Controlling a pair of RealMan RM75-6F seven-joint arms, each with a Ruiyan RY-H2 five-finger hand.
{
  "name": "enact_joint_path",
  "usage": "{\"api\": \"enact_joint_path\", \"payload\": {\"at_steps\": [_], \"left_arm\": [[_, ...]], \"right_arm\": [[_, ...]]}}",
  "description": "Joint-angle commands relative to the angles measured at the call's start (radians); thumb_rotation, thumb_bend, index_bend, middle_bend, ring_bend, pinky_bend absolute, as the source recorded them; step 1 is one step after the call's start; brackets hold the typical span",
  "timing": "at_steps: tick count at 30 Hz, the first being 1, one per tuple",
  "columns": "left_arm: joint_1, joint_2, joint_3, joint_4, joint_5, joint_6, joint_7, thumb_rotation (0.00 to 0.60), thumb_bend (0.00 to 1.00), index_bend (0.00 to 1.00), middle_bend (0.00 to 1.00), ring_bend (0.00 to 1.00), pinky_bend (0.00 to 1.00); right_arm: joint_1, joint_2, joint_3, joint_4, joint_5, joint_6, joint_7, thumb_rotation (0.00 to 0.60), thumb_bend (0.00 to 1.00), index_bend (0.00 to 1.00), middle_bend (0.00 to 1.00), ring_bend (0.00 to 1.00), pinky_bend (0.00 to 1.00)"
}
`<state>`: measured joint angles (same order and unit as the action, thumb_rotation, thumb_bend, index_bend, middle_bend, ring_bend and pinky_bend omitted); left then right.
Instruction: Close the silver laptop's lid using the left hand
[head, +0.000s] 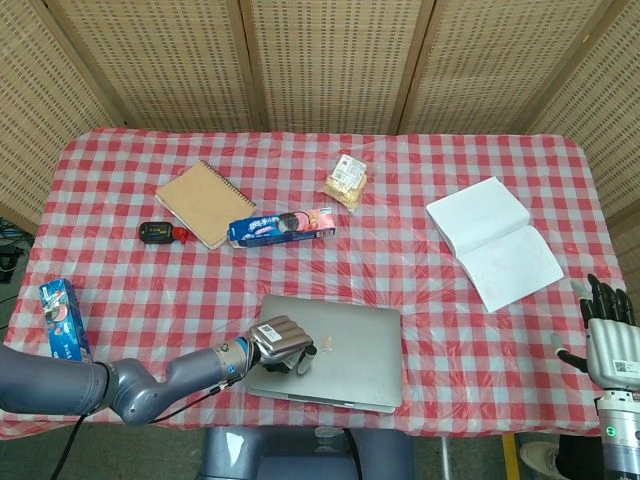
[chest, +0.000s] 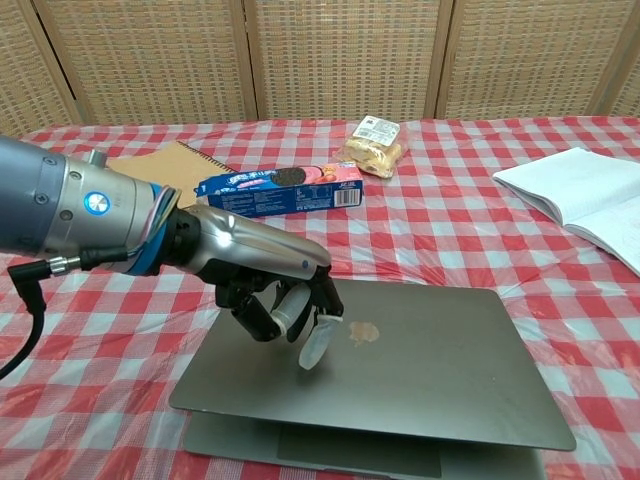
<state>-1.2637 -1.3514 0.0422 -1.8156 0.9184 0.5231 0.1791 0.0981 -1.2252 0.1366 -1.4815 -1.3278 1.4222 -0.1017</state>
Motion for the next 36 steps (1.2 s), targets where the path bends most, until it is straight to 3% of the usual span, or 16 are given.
{"api": "enact_joint_path", "payload": {"at_steps": [1, 22, 28, 32, 36], "left_arm": [[0.001, -0.016, 0.009, 0.013, -0.006, -0.004, 0.002, 0.600, 1.00, 0.54, 0.43, 0.39, 0.40], [0.003, -0.068, 0.058, 0.053, -0.036, 0.004, 0.036, 0.600, 1.00, 0.51, 0.40, 0.40, 0.38], [0.020, -0.043, 0.063, 0.028, -0.028, 0.032, 0.037, 0.600, 0.99, 0.42, 0.31, 0.34, 0.36], [0.048, -0.028, 0.057, 0.004, -0.006, 0.081, 0.036, 0.600, 0.85, 0.28, 0.16, 0.22, 0.31], [0.143, 0.005, 0.029, -0.054, 0.089, 0.229, -0.008, 0.600, 0.66, 0.16, 0.03, 0.12, 0.22]], "right_arm": [[0.000, 0.001, 0.000, -0.001, 0.002, -0.001, 0.001, 0.600, 0.51, 0.00, 0.00, 0.00, 0.00], [0.000, 0.002, 0.001, -0.004, 0.005, -0.002, 0.001, 0.600, 0.51, 0.00, 0.00, 0.00, 0.00], [-0.001, 0.003, -0.002, -0.010, -0.004, 0.003, -0.001, 0.600, 0.51, 0.00, 0.00, 0.00, 0.00], [-0.004, 0.004, -0.003, -0.015, -0.013, 0.013, 0.001, 0.600, 0.50, 0.00, 0.00, 0.00, 0.00], [-0.005, 0.007, -0.008, -0.021, -0.027, 0.020, 0.006, 0.600, 0.51, 0.00, 0.00, 0.00, 0.00]]}}
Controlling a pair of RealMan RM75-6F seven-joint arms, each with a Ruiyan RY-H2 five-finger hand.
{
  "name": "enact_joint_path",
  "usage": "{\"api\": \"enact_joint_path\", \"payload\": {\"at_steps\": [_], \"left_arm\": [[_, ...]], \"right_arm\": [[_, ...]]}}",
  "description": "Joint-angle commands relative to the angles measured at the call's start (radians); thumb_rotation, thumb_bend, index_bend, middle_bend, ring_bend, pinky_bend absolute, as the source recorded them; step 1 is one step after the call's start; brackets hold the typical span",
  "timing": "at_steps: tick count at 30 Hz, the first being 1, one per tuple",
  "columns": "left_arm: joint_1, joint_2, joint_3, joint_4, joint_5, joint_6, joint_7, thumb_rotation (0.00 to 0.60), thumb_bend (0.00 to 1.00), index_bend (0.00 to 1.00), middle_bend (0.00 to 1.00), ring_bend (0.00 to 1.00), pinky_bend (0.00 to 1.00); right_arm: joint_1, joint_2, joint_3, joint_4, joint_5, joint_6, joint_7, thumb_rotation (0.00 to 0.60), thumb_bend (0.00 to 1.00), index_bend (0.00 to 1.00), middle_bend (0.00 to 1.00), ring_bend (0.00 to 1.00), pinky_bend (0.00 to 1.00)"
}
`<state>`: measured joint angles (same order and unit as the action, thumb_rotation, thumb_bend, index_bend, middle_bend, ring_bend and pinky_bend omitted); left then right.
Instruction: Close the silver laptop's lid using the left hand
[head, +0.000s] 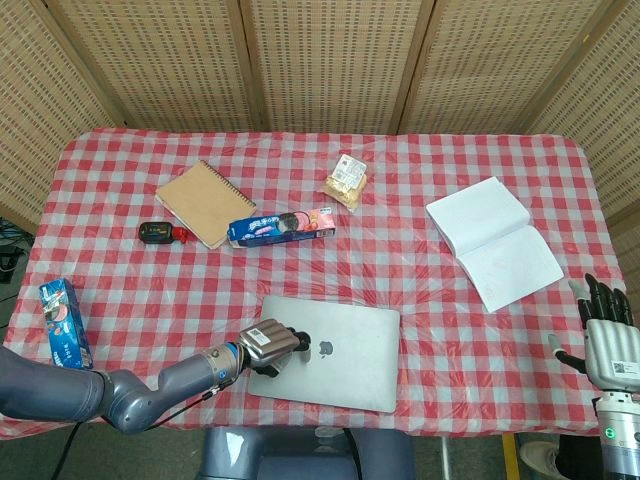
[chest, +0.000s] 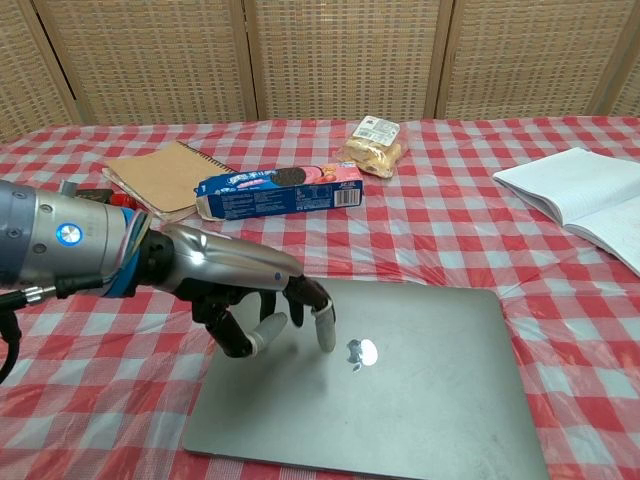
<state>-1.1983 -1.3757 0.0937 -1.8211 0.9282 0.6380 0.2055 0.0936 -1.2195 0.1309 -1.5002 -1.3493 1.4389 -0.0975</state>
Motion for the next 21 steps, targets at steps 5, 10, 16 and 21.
{"api": "enact_joint_path", "payload": {"at_steps": [5, 10, 16, 21], "left_arm": [[0.300, 0.074, 0.004, -0.076, 0.268, 0.545, 0.057, 0.600, 0.48, 0.06, 0.00, 0.00, 0.09], [0.473, 0.045, 0.061, -0.013, 0.361, 0.794, 0.216, 0.600, 0.38, 0.00, 0.00, 0.00, 0.00], [0.635, 0.057, 0.099, 0.065, 0.386, 0.928, 0.230, 0.600, 0.25, 0.00, 0.00, 0.00, 0.00], [0.764, 0.058, 0.125, 0.132, 0.407, 1.011, 0.203, 0.600, 0.15, 0.00, 0.00, 0.00, 0.00]], "right_arm": [[-0.003, 0.004, -0.010, -0.008, -0.029, 0.014, 0.009, 0.600, 0.50, 0.00, 0.00, 0.00, 0.00], [-0.004, 0.001, -0.017, -0.005, -0.035, 0.012, 0.002, 0.600, 0.50, 0.00, 0.00, 0.00, 0.00], [-0.002, -0.008, -0.032, -0.012, -0.050, 0.008, -0.027, 0.600, 0.50, 0.00, 0.00, 0.00, 0.00], [-0.002, -0.011, -0.042, -0.028, -0.073, 0.020, -0.057, 0.600, 0.50, 0.00, 0.00, 0.00, 0.00]]}}
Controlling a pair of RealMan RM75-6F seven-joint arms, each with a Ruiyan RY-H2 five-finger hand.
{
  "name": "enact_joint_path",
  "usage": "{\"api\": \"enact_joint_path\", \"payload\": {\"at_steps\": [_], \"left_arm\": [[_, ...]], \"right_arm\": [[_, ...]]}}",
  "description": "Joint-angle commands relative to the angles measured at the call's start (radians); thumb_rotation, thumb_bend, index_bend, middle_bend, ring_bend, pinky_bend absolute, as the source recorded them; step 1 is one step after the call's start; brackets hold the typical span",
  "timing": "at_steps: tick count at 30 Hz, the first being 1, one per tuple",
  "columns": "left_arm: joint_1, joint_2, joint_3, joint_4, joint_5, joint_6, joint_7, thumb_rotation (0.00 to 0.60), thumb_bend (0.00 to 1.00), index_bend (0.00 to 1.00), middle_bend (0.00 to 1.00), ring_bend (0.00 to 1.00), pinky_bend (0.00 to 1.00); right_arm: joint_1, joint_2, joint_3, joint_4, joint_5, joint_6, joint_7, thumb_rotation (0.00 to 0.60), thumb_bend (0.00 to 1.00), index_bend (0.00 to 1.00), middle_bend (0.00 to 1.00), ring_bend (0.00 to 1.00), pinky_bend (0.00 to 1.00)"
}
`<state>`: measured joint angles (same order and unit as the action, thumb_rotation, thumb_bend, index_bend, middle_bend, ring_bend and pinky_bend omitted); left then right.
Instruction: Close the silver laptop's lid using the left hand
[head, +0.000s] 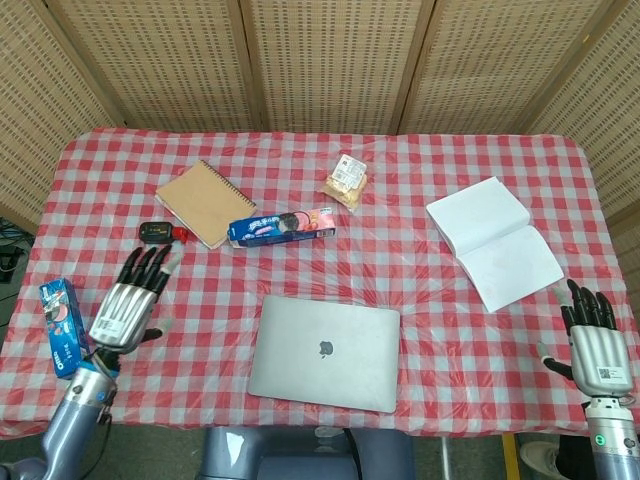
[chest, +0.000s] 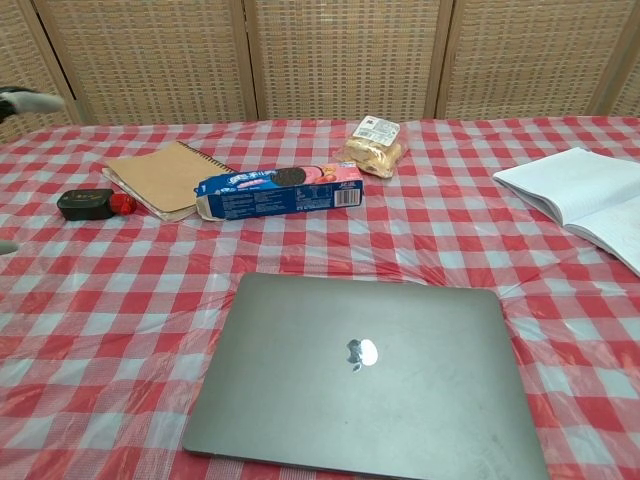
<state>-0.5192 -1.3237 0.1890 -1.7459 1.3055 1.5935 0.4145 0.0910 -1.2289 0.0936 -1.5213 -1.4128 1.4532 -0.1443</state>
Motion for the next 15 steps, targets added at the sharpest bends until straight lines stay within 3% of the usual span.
{"api": "enact_joint_path", "payload": {"at_steps": [1, 8, 15], "left_arm": [[0.099, 0.006, 0.032, 0.065, 0.033, 0.064, -0.012, 0.600, 0.15, 0.00, 0.00, 0.00, 0.00], [0.194, 0.028, 0.040, 0.107, 0.043, 0.087, -0.054, 0.600, 0.01, 0.00, 0.00, 0.00, 0.00], [0.233, 0.060, 0.001, 0.108, 0.067, 0.069, -0.086, 0.600, 0.00, 0.00, 0.00, 0.00, 0.00]], "right_arm": [[0.000, -0.002, -0.005, -0.009, -0.012, 0.006, -0.014, 0.600, 0.50, 0.00, 0.00, 0.00, 0.00], [0.004, -0.001, -0.018, -0.016, -0.028, 0.000, -0.042, 0.600, 0.49, 0.00, 0.00, 0.00, 0.00], [0.008, -0.007, -0.028, -0.016, -0.047, -0.002, -0.062, 0.600, 0.48, 0.00, 0.00, 0.00, 0.00]]}}
